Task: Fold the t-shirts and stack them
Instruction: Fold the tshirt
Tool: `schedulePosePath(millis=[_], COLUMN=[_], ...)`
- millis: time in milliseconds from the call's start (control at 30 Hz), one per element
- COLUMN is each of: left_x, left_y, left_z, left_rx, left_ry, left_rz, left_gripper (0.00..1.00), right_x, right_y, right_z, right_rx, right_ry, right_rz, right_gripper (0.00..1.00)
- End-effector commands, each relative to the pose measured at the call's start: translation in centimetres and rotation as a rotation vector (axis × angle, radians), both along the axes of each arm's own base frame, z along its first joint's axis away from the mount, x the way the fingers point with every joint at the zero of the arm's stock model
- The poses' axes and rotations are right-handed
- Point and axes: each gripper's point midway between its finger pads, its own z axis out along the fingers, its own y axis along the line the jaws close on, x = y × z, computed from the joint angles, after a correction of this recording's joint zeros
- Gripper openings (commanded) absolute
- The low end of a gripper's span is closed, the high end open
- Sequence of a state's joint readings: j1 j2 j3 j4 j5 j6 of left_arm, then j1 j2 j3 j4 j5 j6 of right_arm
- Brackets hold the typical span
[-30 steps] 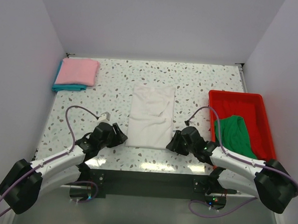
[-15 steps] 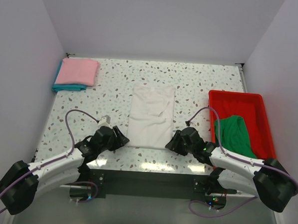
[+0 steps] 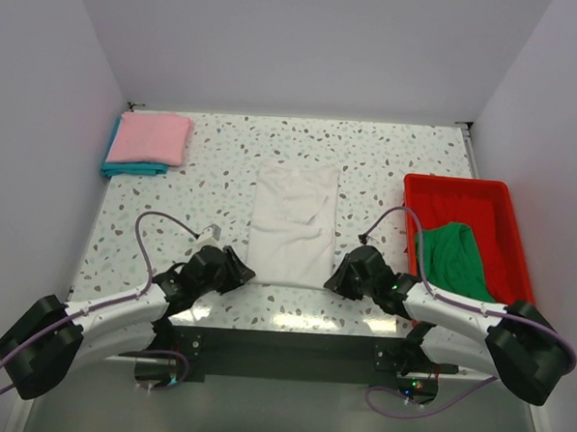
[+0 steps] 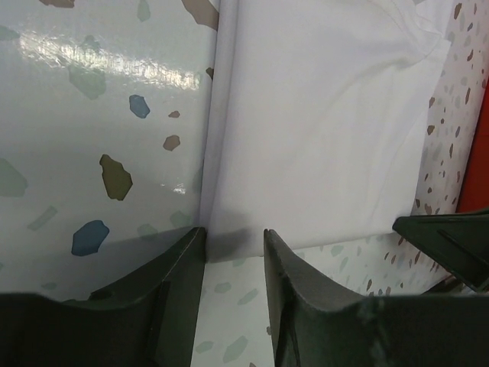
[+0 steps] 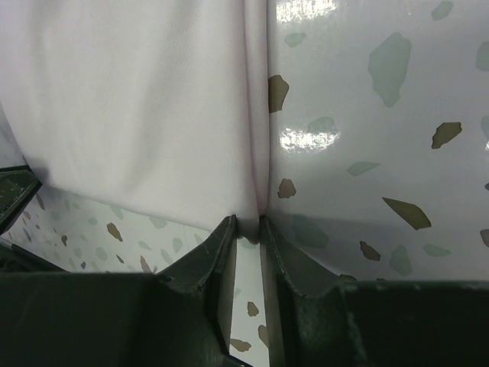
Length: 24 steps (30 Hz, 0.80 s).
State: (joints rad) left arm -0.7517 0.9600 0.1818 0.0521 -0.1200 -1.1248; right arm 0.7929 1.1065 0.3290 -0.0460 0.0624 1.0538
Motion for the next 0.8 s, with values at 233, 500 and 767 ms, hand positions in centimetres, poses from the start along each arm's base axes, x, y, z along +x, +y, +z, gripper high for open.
schedulePosePath(millis=[233, 500, 767], left_x=[-2.3, -4.2, -7.0], left_y=[1.9, 2.0, 1.4], left_z=[-2.8, -2.3, 0.1], left_rx=[0.134, 0.117, 0.069], left_ry=[0.097, 0.111, 0.089], left_rz=[-0.042, -0.071, -0.093], left_gripper=[0.07, 0.0, 0.0], right_x=[0.5, -3.0, -7.3], right_y=[-0.1, -0.2, 0.3], right_z=[0.9, 0.9, 3.1], right_rx=[-0.032, -0.011, -0.02], right_ry=[-0.041, -0.029, -0.113], right_rz=[0.022, 0.134, 0.234], right_gripper=[0.0, 0.0, 0.0])
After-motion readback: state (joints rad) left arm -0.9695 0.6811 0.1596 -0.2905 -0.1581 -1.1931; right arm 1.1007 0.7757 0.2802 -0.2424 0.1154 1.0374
